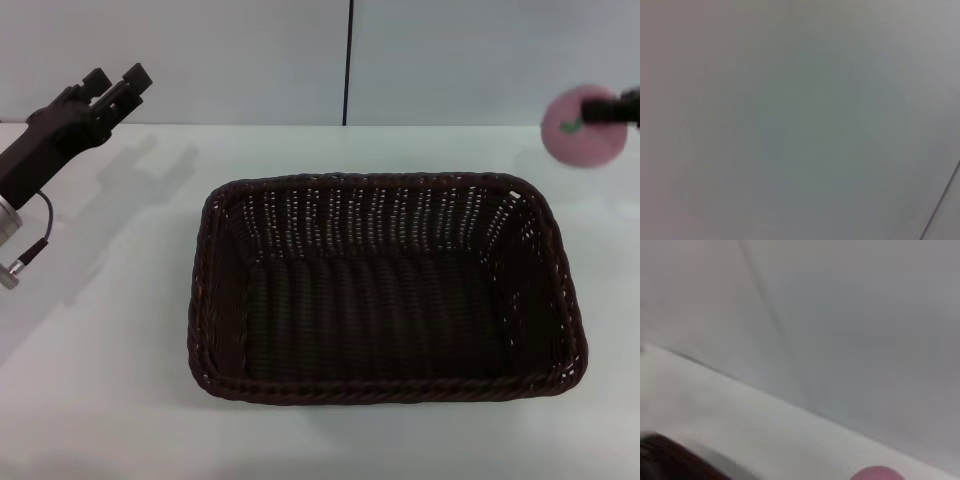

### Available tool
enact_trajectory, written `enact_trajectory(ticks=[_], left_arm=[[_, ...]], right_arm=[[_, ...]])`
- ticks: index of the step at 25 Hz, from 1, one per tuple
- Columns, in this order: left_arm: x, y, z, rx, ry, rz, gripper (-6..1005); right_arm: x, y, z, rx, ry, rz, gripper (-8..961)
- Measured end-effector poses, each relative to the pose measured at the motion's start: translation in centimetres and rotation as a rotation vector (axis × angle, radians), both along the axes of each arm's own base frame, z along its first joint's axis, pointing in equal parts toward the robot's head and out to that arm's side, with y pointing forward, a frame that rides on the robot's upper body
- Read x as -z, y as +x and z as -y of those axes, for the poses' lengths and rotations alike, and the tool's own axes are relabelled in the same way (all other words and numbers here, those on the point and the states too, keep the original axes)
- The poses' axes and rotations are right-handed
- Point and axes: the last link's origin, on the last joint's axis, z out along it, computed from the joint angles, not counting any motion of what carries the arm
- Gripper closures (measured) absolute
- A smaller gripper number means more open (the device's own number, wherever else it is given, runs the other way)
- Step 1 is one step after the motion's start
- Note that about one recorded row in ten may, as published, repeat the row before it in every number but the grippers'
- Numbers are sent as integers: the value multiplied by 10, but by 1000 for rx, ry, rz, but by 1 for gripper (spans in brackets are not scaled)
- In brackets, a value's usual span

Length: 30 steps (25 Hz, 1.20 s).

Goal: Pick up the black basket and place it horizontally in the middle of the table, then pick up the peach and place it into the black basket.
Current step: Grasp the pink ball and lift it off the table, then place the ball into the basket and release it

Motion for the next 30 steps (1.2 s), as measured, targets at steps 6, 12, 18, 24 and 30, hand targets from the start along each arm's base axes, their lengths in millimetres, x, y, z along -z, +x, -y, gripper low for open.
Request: enact_trajectory(ticks=[6,12,18,24,30], left_arm=[[0,0,1,0,-1,5,258],[2,-1,4,2,-8,15,258],[3,-2,5,-5,-9,23,258],[2,-7,9,-15,-4,26,258],[1,-7,11,-11,-4,30,258]], right_arm=[[12,-45,19,-206,-125,-177,871],[56,-68,23,-265,-304,-169,894],[71,-64,20,-228,-355,-199,831],[71,-62,21,-224,-354,-205,698],[67,-57,23,-205,-329,-247,391]])
